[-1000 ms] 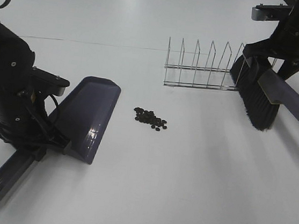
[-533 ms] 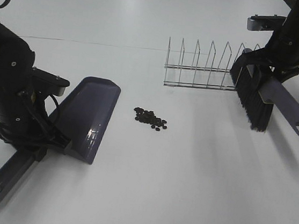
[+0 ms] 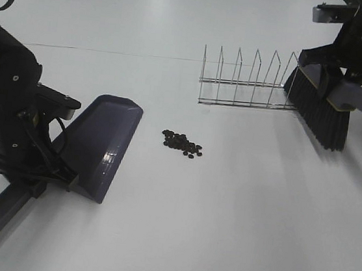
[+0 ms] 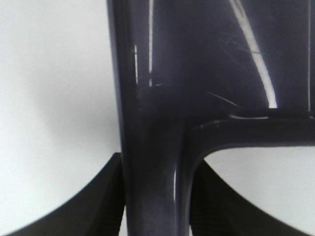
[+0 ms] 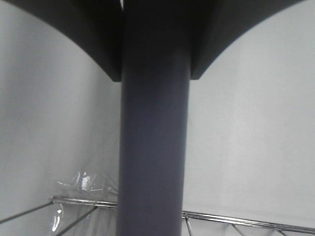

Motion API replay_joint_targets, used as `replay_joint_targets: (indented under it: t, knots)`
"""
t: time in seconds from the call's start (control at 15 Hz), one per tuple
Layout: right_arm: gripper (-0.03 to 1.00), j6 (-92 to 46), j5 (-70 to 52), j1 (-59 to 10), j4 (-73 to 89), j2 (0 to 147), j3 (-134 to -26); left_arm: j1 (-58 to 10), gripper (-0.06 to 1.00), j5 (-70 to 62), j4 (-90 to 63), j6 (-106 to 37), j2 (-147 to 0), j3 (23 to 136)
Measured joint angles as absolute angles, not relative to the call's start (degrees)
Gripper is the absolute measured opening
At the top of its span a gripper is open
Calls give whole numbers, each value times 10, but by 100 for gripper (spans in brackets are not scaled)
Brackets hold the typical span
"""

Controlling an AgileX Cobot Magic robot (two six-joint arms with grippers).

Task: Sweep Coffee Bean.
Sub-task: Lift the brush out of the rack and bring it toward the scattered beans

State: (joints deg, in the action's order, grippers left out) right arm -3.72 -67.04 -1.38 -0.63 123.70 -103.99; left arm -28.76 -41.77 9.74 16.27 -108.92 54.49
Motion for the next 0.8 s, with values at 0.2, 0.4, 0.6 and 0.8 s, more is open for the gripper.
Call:
replay_joint_targets:
  t: [0.2,0.4,0.6,0.8]
  knots:
    - [31,-23,-688,-15,-13,1189,-1038,-288,34,-423,101,163,-1089,545]
    - [31,-12,-667,-15,-20,1086,-932,-288,34,-454,112,163,-1089,572]
    - [31,12,-608,-15,-21,1023,-818,-288,34,-483,136,163,-1089,603]
    - [31,30,-563,-25,-33,1008,-725,-288,34,-491,172,163,-1091,622]
